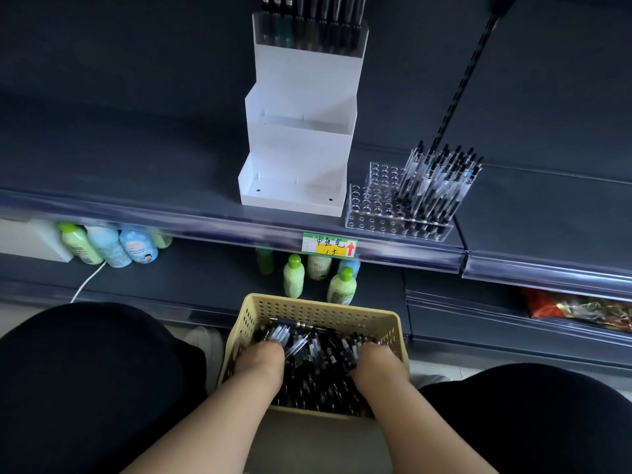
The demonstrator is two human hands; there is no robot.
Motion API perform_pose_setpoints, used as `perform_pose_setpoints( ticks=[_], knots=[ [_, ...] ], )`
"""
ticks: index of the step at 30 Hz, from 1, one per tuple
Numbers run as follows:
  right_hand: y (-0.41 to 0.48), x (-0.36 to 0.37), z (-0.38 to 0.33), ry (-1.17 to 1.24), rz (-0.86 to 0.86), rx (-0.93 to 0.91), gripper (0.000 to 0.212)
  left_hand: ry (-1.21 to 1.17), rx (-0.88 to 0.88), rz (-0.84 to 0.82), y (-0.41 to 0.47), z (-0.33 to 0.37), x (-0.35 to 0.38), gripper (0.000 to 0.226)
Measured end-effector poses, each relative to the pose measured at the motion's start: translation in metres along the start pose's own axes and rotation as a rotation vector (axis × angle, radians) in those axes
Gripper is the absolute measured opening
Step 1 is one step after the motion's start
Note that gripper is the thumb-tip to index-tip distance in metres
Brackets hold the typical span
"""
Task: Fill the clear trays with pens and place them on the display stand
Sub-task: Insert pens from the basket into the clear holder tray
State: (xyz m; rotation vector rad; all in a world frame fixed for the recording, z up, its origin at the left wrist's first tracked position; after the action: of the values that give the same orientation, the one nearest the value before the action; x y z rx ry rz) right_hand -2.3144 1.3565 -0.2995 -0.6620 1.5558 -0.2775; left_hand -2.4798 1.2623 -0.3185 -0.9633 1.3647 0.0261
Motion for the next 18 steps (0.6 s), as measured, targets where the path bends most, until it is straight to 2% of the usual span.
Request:
perform_pose_setpoints(
  ticks=[5,7,9,13,16,18],
  knots=[
    [-0.013,-0.018,0.006,-0.2,-0.148,-0.068,0.033,-0.128,0.113,0.114,-0.017,0.006,-0.016,0.03],
    [-0.022,-0.024,0.007,-0.2,-0.137,-0.109,0.032,-0.22,0.176,0.148,-0.023,0.007,-0.02,0.027],
    [-0.029,-0.029,0.009,-0.064,-0.088,-0.125,0.031,-0.325,0.245,0.201,-0.03,0.009,-0.027,0.026],
    [-0.047,-0.046,0.003,0.363,-0.046,-0.194,0.041,-0.588,0.326,0.315,-0.045,0.016,-0.048,0.02],
    [-0.055,-0.06,-0.003,0.474,0.038,-0.266,0.042,-0.754,0.354,0.362,-0.053,0.024,-0.063,0.021],
    [-0.056,-0.069,-0.007,0.52,0.086,-0.298,0.033,-0.824,0.381,0.395,-0.058,0.029,-0.074,0.02]
  ],
)
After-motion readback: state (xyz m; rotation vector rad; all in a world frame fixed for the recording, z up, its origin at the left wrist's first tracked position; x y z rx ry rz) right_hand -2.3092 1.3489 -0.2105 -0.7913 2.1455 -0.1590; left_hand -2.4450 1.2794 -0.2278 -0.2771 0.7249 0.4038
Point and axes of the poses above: each hand's wrist, its own y-axis towards the middle knuckle, its own x-axis out of the palm, z = x × y, the point moved 5 cm from there along y, towards the middle knuckle, and after that the axes turned 6 degrees about y, right-handed, at the moved point
